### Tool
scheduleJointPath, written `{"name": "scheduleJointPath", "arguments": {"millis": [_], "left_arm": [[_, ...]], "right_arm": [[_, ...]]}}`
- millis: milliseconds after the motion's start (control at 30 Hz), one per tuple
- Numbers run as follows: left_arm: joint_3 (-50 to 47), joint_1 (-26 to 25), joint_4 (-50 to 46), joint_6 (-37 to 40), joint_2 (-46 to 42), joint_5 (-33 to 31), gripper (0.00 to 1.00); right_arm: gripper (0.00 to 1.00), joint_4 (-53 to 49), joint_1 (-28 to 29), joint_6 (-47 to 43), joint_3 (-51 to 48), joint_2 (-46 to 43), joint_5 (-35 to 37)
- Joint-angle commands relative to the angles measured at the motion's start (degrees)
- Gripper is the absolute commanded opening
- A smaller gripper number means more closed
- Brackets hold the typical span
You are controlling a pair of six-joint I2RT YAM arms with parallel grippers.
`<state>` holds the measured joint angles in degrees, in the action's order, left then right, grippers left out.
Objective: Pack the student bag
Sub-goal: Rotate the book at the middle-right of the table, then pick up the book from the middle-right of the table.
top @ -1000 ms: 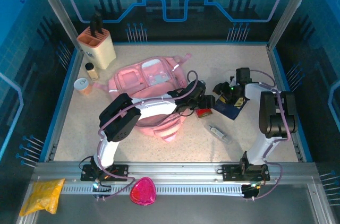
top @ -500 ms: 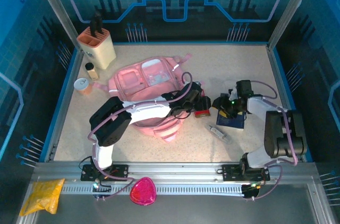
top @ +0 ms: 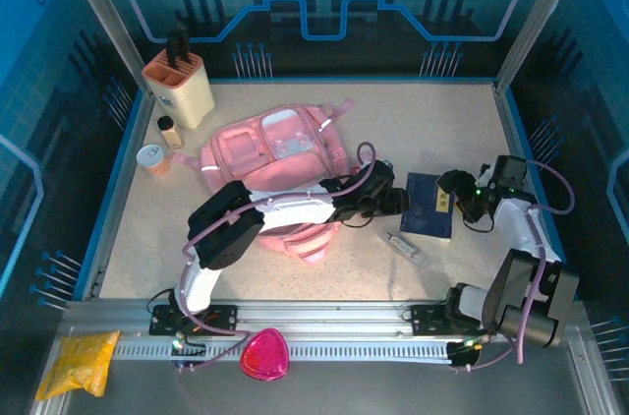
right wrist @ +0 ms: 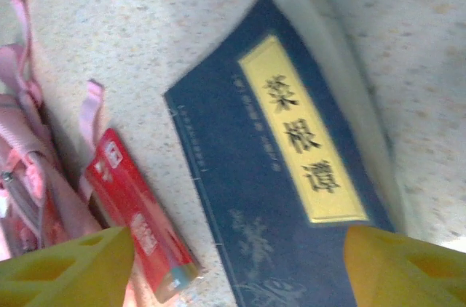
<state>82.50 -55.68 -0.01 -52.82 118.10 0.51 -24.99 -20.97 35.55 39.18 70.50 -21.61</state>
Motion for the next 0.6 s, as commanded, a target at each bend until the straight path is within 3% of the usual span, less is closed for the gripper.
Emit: {"name": "scheduleJointPath", "arguments": {"millis": [0, 267, 567], "left_arm": [[4.02, -0.31, 0.84, -1.32, 3.25, 2.93, 0.46], [8.49, -0.31, -0.09, -1.06, 8.53, 3.91, 0.41], [10.02, 1.00, -2.64, 0.03, 11.11, 4.40, 0.40]], "right_arm": [[0.80, -2.34, -3.03, -0.41, -1.29, -0.80, 3.24], [0.83, 2.26, -4.29, -2.19, -4.24, 5.47, -2.89], [0.82, 2.71, 1.89, -2.59, -5.65, 6.42, -6.20]]}}
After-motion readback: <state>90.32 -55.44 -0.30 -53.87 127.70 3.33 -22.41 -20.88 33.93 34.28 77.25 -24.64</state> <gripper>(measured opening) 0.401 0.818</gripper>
